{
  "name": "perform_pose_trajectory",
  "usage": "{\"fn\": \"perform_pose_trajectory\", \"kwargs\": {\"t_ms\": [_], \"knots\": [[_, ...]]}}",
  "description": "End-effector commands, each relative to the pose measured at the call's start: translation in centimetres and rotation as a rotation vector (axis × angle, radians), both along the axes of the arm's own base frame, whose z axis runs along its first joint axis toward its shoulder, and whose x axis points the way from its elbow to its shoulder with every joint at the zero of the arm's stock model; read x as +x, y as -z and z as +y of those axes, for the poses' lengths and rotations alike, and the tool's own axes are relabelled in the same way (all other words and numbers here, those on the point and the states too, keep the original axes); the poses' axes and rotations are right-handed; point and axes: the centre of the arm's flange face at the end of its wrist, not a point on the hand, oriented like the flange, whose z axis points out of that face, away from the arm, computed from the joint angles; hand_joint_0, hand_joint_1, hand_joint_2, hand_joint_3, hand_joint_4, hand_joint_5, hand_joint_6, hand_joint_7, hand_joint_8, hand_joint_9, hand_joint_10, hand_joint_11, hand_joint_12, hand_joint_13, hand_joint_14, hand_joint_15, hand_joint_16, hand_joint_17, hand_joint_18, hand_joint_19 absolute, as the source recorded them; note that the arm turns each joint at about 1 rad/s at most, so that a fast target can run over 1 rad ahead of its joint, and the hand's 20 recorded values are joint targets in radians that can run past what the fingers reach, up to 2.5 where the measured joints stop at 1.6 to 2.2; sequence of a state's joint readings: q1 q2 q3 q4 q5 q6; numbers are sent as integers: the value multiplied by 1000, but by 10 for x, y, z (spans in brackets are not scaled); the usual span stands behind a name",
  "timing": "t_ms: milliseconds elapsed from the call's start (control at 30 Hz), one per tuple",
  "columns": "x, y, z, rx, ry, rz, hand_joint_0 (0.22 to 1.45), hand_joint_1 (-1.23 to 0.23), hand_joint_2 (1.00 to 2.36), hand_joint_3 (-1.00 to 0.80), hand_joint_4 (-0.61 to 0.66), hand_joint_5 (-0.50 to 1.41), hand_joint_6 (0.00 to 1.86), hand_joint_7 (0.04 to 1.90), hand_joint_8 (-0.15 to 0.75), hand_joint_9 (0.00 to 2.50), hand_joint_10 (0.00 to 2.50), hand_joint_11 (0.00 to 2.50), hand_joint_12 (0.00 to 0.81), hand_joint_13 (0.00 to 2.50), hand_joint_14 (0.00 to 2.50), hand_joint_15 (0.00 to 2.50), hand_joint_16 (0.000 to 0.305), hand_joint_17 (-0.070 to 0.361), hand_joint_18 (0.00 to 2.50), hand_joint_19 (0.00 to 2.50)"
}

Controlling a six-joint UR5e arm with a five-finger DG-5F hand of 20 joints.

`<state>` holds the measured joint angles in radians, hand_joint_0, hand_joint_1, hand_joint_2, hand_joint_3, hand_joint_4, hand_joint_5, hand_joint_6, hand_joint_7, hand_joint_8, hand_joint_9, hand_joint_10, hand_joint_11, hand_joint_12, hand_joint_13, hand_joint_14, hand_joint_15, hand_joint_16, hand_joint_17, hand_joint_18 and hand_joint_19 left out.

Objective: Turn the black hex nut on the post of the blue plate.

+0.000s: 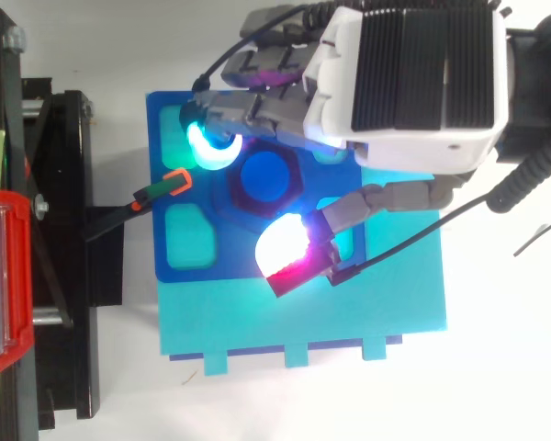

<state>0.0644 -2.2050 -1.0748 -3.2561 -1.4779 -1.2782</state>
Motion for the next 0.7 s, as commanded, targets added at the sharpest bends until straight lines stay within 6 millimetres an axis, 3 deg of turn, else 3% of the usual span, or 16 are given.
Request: {"fn": "perform_pose_trajectory", "kwargs": {"t_ms": [0,367,667], "knots": [[-2,0,-8,1,-3,2,507,-431,1000,-500,345,-138,503,889,350,752,1,65,412,527,2,49,61,137,342,161],[-6,0,-28,16,-22,9,510,-432,1000,-500,349,-137,503,890,348,759,2,73,411,528,2,48,61,137,345,166],[0,-19,-23,21,-37,-25,511,-433,1000,-500,346,-137,503,888,350,761,0,74,410,532,1,47,61,136,348,163]]}}
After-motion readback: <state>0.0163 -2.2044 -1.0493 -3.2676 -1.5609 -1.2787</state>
